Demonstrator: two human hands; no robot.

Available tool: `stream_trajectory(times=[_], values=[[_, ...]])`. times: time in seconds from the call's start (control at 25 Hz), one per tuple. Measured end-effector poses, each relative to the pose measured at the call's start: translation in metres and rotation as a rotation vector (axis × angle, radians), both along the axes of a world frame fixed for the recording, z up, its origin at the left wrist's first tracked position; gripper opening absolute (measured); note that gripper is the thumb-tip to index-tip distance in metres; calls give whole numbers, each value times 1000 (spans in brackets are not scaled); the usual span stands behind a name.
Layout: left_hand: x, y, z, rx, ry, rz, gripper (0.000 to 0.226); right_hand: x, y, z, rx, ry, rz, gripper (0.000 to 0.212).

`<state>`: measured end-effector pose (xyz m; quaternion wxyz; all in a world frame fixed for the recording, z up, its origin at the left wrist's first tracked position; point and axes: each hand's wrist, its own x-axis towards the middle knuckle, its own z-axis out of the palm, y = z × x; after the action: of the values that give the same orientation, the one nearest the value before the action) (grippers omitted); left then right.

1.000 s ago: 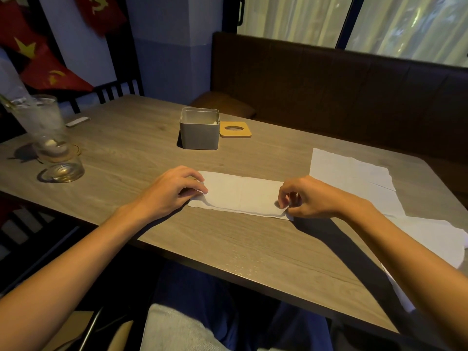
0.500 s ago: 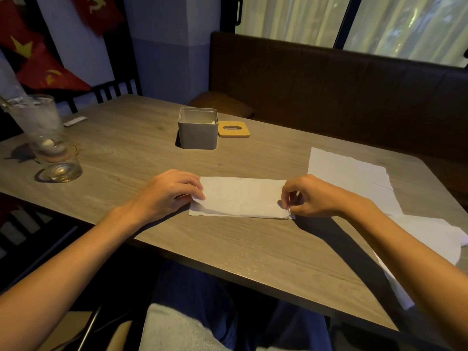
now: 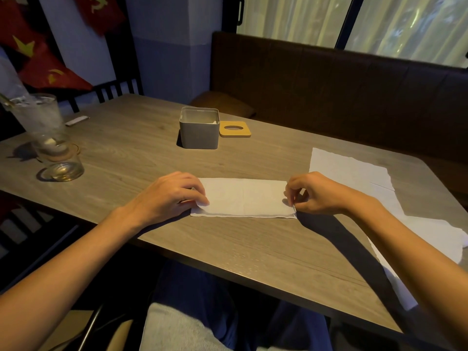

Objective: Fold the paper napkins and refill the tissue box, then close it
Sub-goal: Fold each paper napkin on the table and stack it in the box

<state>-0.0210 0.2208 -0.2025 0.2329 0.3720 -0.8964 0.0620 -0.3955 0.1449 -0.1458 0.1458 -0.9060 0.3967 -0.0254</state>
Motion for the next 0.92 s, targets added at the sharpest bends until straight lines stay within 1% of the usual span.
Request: stream_trajectory(times=[0.36, 0.56, 0.68, 0.8, 0.92], values=[[1, 3, 0, 13, 42, 7, 28, -3, 6, 0, -8, -2, 26, 22], [3, 4, -2, 24, 74, 5, 30, -6, 9, -1, -11, -6, 43, 14], [1, 4, -1, -6, 74, -12, 30, -7, 11, -2, -26, -2, 48, 8], [1, 2, -1, -61, 60, -23, 24, -7, 14, -1, -26, 3, 57, 8], [1, 1, -1, -71, 57, -23, 21, -8, 17, -2, -18, -6, 66, 10]])
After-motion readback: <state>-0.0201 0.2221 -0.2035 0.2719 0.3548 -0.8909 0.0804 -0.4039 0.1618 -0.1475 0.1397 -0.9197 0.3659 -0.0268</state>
